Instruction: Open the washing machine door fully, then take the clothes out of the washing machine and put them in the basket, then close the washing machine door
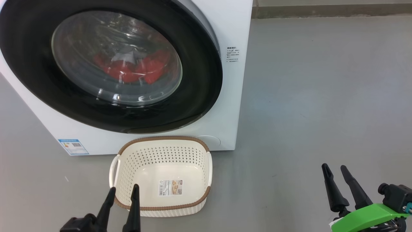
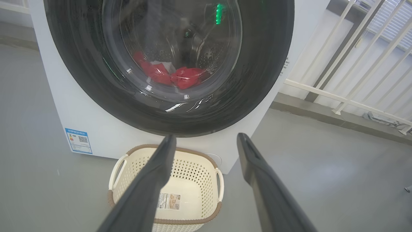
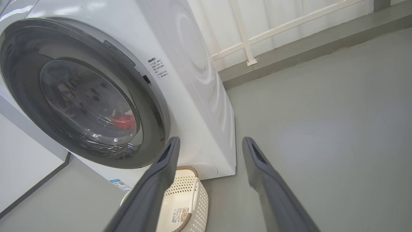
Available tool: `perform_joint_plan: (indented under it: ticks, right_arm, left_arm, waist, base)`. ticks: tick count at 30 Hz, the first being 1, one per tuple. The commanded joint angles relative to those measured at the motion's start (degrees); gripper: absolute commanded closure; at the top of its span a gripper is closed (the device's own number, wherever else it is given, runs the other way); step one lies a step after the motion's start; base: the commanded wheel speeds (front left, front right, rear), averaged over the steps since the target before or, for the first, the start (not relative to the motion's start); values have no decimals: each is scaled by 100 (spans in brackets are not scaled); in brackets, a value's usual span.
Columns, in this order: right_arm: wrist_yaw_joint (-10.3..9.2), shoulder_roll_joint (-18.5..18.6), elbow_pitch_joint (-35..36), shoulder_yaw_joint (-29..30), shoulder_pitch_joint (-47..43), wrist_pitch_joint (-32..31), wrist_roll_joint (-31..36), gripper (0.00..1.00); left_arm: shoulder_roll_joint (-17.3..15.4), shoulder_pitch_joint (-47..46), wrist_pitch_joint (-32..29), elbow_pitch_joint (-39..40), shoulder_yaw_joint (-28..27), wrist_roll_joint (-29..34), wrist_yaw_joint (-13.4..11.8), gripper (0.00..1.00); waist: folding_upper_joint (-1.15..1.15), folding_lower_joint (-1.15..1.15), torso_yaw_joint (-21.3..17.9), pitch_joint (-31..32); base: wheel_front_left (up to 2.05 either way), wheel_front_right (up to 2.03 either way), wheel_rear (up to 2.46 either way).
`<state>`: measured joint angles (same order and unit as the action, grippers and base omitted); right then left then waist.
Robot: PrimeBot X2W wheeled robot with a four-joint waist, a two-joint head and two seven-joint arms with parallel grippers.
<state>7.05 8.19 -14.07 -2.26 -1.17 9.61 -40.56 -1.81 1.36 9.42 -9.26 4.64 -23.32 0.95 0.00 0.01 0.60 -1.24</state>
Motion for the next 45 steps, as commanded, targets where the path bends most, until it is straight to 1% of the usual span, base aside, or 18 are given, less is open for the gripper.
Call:
perform_joint_plan:
  ticks: [1, 19, 28, 45]
  right_arm:
    - [35, 136, 173, -83, -16, 94, 200, 0]
    - [41, 262, 231, -110, -107, 380, 1098, 0]
    - [44, 247, 276, 81, -195, 531, 1568, 0]
    - [44, 70, 313, 363, -317, 539, 1638, 0]
  left_arm:
    - [-75, -73, 107, 191, -107, 241, -62, 0]
    - [-96, -32, 397, 251, -28, 1369, -200, 0]
    - [-107, -18, 550, 169, -16, 1810, -246, 0]
    - [-107, -46, 558, -33, -118, 1620, -211, 0]
  waist:
    - [0, -1, 5, -6]
    - [0, -1, 17, -28]
    - [0, 0, 17, -28]
    - [0, -1, 19, -20]
  base:
    - [0, 0, 0]
    - [0, 0, 0]
    - [0, 0, 0]
    - [0, 0, 0]
